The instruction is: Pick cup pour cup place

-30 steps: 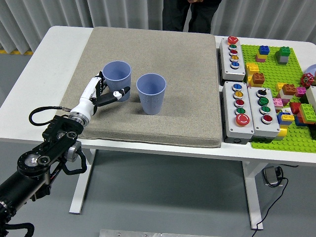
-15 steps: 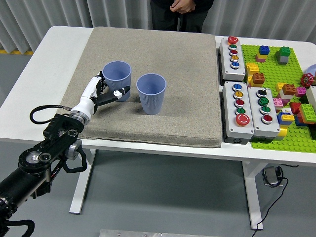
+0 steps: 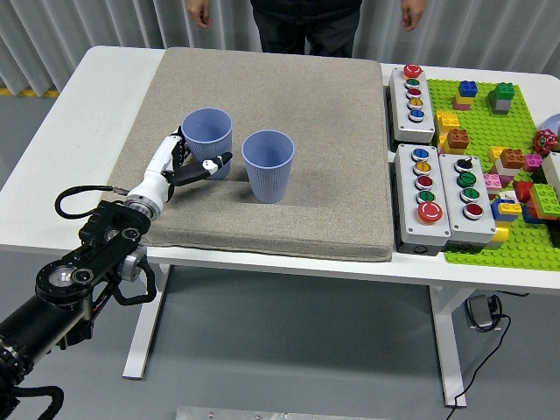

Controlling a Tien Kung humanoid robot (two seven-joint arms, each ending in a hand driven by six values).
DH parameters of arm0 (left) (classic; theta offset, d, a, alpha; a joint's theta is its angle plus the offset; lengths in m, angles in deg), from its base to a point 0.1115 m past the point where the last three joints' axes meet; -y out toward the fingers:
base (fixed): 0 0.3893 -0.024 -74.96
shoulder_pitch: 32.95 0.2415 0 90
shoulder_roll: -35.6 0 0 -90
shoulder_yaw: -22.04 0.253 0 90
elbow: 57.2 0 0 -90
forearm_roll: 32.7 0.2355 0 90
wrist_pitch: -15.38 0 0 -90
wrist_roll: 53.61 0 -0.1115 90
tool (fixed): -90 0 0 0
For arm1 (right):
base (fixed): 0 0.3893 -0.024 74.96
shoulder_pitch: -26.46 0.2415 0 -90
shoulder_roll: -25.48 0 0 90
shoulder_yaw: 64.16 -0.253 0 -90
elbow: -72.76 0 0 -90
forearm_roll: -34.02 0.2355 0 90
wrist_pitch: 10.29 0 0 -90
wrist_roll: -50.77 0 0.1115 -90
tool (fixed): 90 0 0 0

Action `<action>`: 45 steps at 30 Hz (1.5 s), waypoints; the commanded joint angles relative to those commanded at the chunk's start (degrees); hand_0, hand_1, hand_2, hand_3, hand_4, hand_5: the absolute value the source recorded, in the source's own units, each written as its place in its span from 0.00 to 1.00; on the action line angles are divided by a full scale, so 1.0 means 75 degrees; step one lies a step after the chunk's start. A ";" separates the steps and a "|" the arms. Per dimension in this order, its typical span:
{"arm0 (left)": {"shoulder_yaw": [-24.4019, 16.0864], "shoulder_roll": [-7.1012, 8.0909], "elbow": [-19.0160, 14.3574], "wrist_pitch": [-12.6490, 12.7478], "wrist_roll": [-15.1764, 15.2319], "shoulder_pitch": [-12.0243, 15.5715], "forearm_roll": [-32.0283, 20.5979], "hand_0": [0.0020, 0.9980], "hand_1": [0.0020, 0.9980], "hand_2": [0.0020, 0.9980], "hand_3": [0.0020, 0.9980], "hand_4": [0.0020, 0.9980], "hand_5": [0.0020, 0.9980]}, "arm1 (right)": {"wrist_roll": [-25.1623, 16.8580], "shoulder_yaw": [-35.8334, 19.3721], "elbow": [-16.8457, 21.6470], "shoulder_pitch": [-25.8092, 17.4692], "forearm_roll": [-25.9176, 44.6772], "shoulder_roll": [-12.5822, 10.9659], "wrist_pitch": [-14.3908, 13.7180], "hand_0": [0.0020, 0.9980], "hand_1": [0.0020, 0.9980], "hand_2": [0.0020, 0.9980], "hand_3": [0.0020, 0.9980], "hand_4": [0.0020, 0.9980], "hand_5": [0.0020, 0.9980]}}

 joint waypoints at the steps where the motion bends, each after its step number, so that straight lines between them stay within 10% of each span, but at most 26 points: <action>1: 0.0004 0.0008 0.0005 -0.0001 -0.0004 -0.0018 0.0000 0.96 0.95 1.00 1.00 0.88 0.23 | -0.0002 0.0001 -0.0001 0.0006 0.0003 -0.0002 0.0001 0.70 0.63 0.59 0.59 0.00 0.25; 24: 0.0129 -0.0052 0.0068 0.0151 0.0033 -0.0171 -0.0045 0.87 0.85 0.95 0.94 0.87 0.23 | -0.0003 0.0001 -0.0005 0.0051 0.0002 -0.0007 0.0003 0.70 0.63 0.59 0.59 0.00 0.25; 25: 0.0132 -0.0055 0.0068 0.0161 0.0034 -0.0168 -0.0037 0.77 0.70 0.77 0.78 0.87 0.23 | -0.0003 -0.0003 -0.0005 0.0049 0.0002 -0.0006 0.0001 0.70 0.63 0.59 0.59 0.00 0.25; 30: 0.0166 -0.0074 0.0051 0.0236 0.0066 -0.0140 0.0033 0.77 0.70 0.77 0.78 0.87 0.23 | -0.0004 -0.0015 -0.0004 0.0041 -0.0009 -0.0003 0.0001 0.70 0.63 0.59 0.59 0.00 0.25; 31: 0.0167 -0.0076 0.0051 0.0237 0.0069 -0.0137 0.0042 0.69 0.58 0.58 0.58 0.86 0.22 | -0.0004 -0.0016 -0.0004 0.0040 -0.0010 -0.0003 0.0001 0.70 0.63 0.59 0.59 0.00 0.25; 45: 0.0148 -0.0088 -0.0014 0.0262 0.0099 -0.0115 0.0197 0.57 0.49 0.52 0.53 0.85 0.20 | -0.0006 -0.0008 -0.0005 0.0052 0.0012 -0.0007 -0.0003 0.70 0.63 0.60 0.59 0.00 0.25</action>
